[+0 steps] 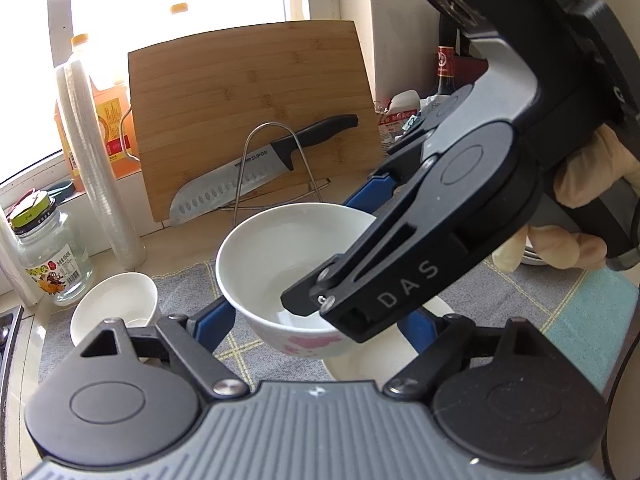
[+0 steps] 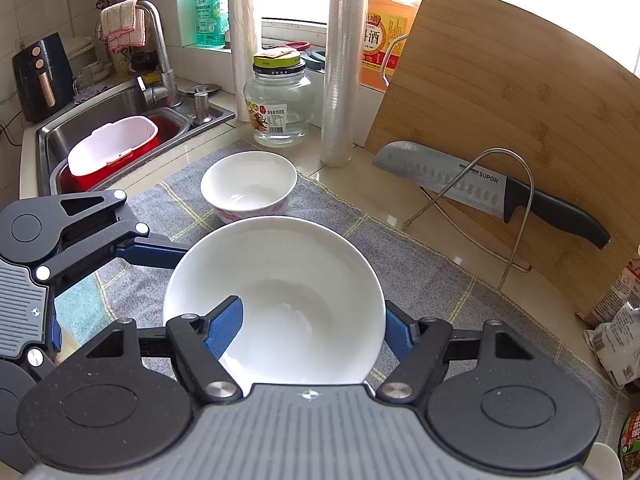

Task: Organize plates and bowls
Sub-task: 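Lower the pink-flower bowl into the white bowl with the right gripper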

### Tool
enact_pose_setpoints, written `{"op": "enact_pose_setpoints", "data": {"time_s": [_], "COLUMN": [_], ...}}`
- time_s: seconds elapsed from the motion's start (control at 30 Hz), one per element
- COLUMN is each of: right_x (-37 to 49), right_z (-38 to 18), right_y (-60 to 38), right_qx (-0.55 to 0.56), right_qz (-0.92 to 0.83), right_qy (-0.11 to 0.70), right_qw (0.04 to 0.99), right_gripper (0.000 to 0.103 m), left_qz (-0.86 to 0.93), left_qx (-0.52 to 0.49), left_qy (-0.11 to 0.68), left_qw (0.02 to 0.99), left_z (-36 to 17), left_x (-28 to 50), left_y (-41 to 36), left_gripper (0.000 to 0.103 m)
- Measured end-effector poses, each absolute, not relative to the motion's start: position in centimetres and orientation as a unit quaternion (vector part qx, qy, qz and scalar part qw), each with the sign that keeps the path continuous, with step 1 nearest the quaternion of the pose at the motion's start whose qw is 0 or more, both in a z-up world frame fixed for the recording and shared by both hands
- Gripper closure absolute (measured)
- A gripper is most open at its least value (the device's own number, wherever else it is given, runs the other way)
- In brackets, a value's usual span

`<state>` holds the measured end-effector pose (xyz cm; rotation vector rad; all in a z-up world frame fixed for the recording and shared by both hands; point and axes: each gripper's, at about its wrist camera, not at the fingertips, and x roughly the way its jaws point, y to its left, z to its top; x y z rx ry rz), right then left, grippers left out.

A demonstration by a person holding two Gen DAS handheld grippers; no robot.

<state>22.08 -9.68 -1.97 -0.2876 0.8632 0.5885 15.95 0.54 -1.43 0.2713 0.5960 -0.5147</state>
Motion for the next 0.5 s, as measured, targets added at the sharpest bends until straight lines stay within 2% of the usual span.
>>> {"op": "enact_pose_setpoints", "data": {"time_s": [0.5], "right_x": [20.1], "right_z": [-3.5], "right_y": [-12.2], "right_qx": [-0.126], "right_qz": [0.256], "right_qy": [0.437], "right_qw": [0.853], "right_gripper": [0.024], "left_qz": [-0.282], "left_qx": [0.137], "left_qy": [0.314], "left_qw": [0.896], "left_z": [-3.3], "left_x": [14.9], "left_y": [-1.5], "left_gripper": [0.016]}}
